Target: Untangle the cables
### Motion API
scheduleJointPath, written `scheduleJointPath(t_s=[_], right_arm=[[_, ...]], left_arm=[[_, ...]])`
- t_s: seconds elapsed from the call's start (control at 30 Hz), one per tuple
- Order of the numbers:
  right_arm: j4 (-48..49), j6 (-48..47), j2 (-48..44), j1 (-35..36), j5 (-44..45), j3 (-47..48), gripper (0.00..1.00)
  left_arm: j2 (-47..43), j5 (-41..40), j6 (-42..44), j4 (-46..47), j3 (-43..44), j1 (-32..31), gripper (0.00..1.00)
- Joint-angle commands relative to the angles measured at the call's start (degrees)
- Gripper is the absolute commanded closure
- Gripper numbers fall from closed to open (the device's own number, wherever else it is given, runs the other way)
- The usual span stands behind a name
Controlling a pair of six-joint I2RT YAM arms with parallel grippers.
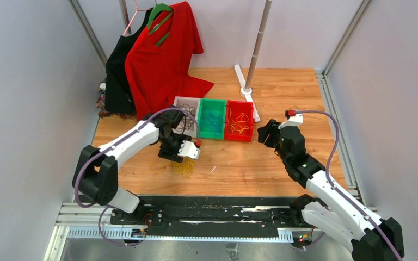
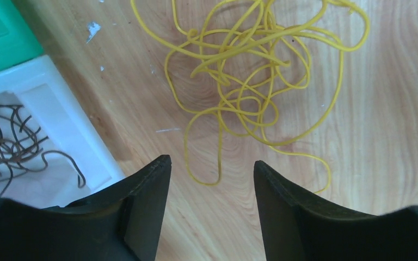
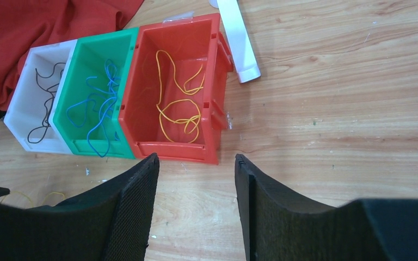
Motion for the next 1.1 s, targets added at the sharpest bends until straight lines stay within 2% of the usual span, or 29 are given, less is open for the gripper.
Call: scheduleJointPath(t_s=[0.0,0.1,0.17,0.23,0.27,0.37,0.47,0.57,0.7,0.93,1.07], right_arm=[[1.0,1.0,-1.2,0.5,-0.4,-1.0,0.48],[-0.1,1.3,-1.5,0.5,-0.1,-0.7,0.49],[-0.5,1.4,-1.7,0.5,0.2,-0.6,0.51],[-0.4,1.5,-2.0,0.5,0.5,-0.6,0.54],[-0.4,1.5,-2.0,0.4,0.5,-0.5,0.55],[0.3,1.6,-1.6,0.5,-0.6,0.1,0.57],[3.2,1.7,-0.8,0.5,-3.3,0.0,0.56],[6.6,1.8,0.8,0.5,-7.8,-0.1,0.51],[13.0,0.7,2.3,2.0,-15.8,-0.4,0.44],[23.7,-3.8,0.8,9.8,-19.9,-0.3,0.32],[26.7,-4.0,2.0,13.8,-23.6,2.7,0.31]], left_arm=[[3.1,-1.5,6.6,3.1,-1.2,-0.5,0.42],[5.1,-3.1,7.3,4.0,-1.5,-0.7,0.57],[5.5,-4.6,6.1,6.8,-2.5,-0.8,0.73],[4.5,-6.6,6.0,9.8,-4.0,-1.2,0.95],[3.8,-7.1,5.9,10.3,-4.1,-1.3,0.99],[0.1,-7.1,3.0,7.3,-0.8,-2.5,0.99],[-3.9,-3.9,-0.9,-2.6,6.7,-4.3,0.99],[-7.7,0.6,-6.1,-10.8,15.7,-6.2,0.99],[-11.7,6.4,-10.8,-16.8,24.4,-8.4,1.00],[-14.1,16.1,-17.6,-17.1,35.1,-10.5,1.00],[-13.5,19.0,-18.3,-17.0,37.1,-12.3,1.00]])
